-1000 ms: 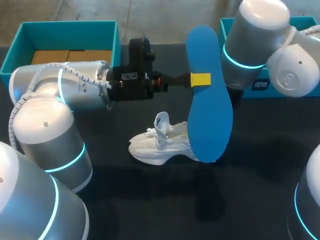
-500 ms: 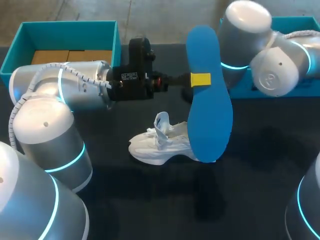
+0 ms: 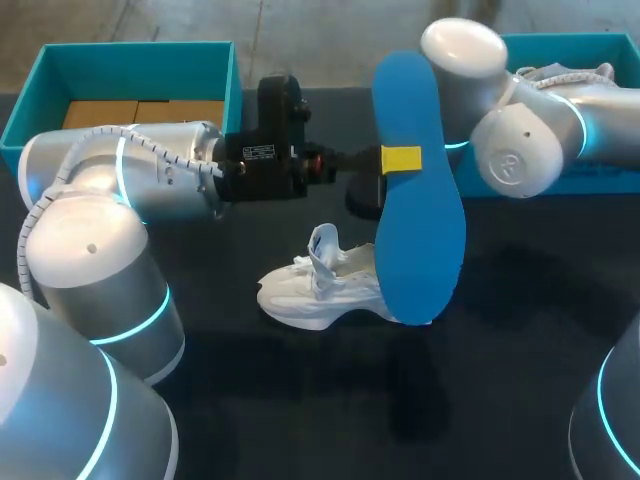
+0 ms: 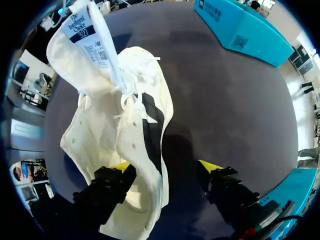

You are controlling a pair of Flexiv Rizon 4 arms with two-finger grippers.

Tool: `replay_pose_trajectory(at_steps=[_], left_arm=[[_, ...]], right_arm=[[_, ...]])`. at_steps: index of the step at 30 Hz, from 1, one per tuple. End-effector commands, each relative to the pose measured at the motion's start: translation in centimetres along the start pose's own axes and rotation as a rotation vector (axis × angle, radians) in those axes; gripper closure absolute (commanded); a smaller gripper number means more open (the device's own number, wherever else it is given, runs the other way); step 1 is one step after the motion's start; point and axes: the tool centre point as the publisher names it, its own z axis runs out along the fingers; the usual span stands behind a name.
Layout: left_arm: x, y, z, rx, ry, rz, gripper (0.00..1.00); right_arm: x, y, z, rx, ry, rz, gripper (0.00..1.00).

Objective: Take the shoe out of the shoebox, open the shoe tongue, remove and reinsert the insole, then place the shoe into the shoebox

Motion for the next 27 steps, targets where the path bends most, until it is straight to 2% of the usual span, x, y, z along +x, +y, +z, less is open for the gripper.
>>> replay_pose_trajectory(at_steps=[1, 5, 7, 13, 18, 27], left_arm=[[0.0, 0.1, 0.1, 0.005, 0.0, 0.0, 1.0], [0.0, 0.1, 0.1, 0.005, 0.0, 0.0, 1.0], [0.0, 0.1, 0.1, 0.005, 0.0, 0.0, 1.0], [0.0, 0.1, 0.1, 0.005, 0.0, 0.0, 1.0], [0.0, 0.1, 0.1, 0.005, 0.0, 0.0, 1.0], [0.0, 0.1, 0.1, 0.005, 0.0, 0.0, 1.0]], right_arm=[[0.1, 0.2, 0.5, 0.01, 0.008, 0.009, 0.65], [0.7, -0.3, 0.6, 0.022, 0.021, 0.017, 0.83], [1.0, -0.4, 0.7, 0.026, 0.025, 0.02, 1.0], [1.5, -0.8, 0.8, 0.018, 0.042, 0.054, 1.0], [2.0, -0.8, 0.1, -0.01, 0.064, 0.147, 1.0], [2.8, -0.5, -1.1, -0.099, 0.119, 0.425, 1.0]])
